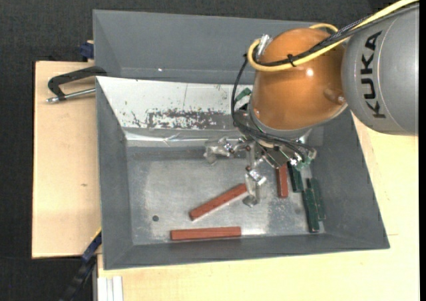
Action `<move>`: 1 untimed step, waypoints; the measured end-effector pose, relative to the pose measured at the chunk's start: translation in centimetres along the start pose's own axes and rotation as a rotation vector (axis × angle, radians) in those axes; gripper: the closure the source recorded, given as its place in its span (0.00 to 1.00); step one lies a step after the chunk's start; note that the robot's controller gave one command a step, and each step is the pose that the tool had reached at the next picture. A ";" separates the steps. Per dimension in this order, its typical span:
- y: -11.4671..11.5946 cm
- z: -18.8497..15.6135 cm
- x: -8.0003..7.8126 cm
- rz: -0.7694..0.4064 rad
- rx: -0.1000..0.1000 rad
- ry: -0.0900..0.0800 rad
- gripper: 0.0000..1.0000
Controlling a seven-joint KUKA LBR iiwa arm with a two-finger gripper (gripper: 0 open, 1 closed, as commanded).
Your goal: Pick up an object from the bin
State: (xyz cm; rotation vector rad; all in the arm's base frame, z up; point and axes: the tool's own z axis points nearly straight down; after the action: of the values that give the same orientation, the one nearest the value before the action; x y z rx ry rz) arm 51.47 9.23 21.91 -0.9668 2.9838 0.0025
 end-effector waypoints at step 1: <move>2.1 4.2 -1.7 0.000 0.004 -0.003 0.00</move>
Offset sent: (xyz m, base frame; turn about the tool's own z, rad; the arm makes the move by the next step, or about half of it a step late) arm -0.0084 0.0171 -0.1328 -0.1063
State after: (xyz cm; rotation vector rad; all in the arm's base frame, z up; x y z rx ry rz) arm 51.59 11.94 17.76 -0.9654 2.9801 -0.0014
